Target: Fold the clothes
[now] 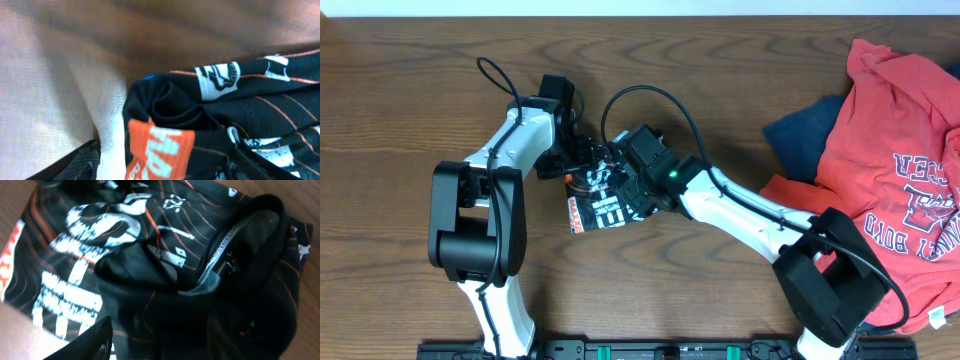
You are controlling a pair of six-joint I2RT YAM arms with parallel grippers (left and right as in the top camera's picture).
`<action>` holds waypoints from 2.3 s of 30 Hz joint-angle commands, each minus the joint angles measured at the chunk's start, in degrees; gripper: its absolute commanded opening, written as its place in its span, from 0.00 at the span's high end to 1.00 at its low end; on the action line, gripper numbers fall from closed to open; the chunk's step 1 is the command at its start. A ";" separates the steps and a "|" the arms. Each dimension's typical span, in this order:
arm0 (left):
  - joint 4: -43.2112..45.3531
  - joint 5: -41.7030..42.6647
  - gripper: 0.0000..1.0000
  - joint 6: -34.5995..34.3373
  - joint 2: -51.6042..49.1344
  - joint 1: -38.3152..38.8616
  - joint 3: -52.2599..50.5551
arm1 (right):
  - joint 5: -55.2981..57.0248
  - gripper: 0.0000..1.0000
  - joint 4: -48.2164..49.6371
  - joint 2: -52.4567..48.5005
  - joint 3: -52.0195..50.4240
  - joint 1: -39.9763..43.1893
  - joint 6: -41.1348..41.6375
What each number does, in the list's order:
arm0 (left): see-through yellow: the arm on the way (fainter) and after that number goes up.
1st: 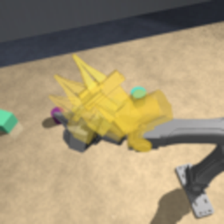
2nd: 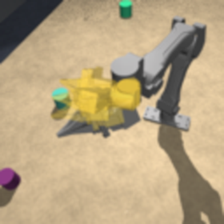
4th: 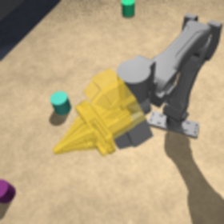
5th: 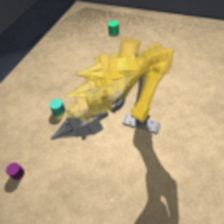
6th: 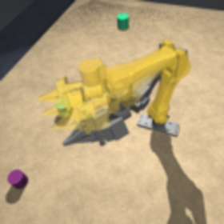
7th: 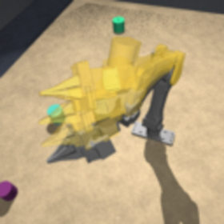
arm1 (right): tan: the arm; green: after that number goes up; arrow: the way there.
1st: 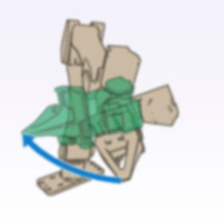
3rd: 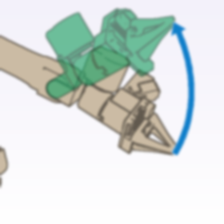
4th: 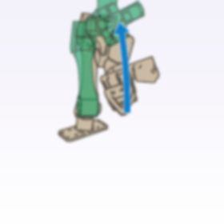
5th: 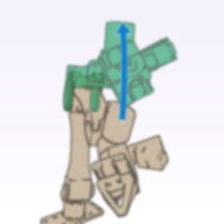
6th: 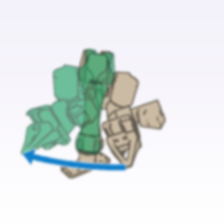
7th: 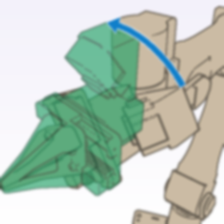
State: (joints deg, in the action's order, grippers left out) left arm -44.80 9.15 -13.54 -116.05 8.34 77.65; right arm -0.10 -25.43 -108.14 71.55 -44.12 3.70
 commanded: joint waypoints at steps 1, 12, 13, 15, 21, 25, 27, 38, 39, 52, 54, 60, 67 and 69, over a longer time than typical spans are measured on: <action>-3.50 -0.76 0.21 -0.07 -1.11 -0.02 -0.46 | 0.92 0.41 0.13 -1.40 0.11 -0.96 1.20; -11.78 -0.76 0.21 -0.07 -1.11 -0.02 -0.59 | -9.49 0.31 -5.25 -1.40 0.11 -1.84 -4.04; -11.65 -0.76 0.21 -0.07 -1.11 -0.02 -0.59 | -9.66 0.29 -5.75 -1.38 0.11 -2.01 -4.35; -11.52 -0.76 0.21 -0.07 -1.11 -0.02 -0.59 | -11.69 0.28 -6.69 -1.38 0.13 -2.19 -6.43; -11.50 -0.76 0.21 -0.13 -1.14 -0.02 -0.59 | -6.51 0.27 -6.64 -1.27 0.13 -2.19 -6.45; -11.54 -0.74 0.21 -0.28 -1.14 -0.02 -0.59 | 5.53 0.37 -5.88 -1.29 0.11 -2.19 -2.01; -11.54 -0.76 0.21 -0.31 -1.14 -0.02 -0.59 | 5.86 0.39 -5.70 -1.42 0.11 -2.19 -2.03; -11.52 -0.76 0.21 -0.28 -1.14 -0.02 -0.59 | 2.58 0.85 -5.14 -1.95 -0.11 -2.43 -1.22; -11.52 -0.76 0.21 -0.28 -1.14 -0.02 -0.59 | 2.27 0.96 -5.16 -1.95 -0.11 -2.43 -1.09; -11.52 -0.76 0.21 -0.28 -1.14 -0.02 -0.59 | 14.97 0.99 -4.74 -1.57 1.07 4.68 13.79; -11.52 -0.76 0.21 -0.28 -1.14 -0.02 -0.59 | 14.64 0.99 -4.52 -1.57 1.84 7.82 15.41; -11.52 -0.76 0.21 -0.28 -1.14 -0.02 -0.59 | 7.21 0.74 -3.93 -1.57 2.43 16.04 16.37; -11.50 -0.79 0.21 -0.28 -1.14 -0.02 -0.59 | -11.50 0.74 -6.69 0.76 2.86 17.46 6.99; -11.39 -0.76 0.21 -0.28 -1.14 -0.02 -0.59 | -17.14 0.74 -6.56 2.73 2.93 15.47 3.32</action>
State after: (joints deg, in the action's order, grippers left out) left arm -56.14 9.04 -13.52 -116.05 8.36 77.69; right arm -4.64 -32.08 -109.01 73.03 -26.02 13.61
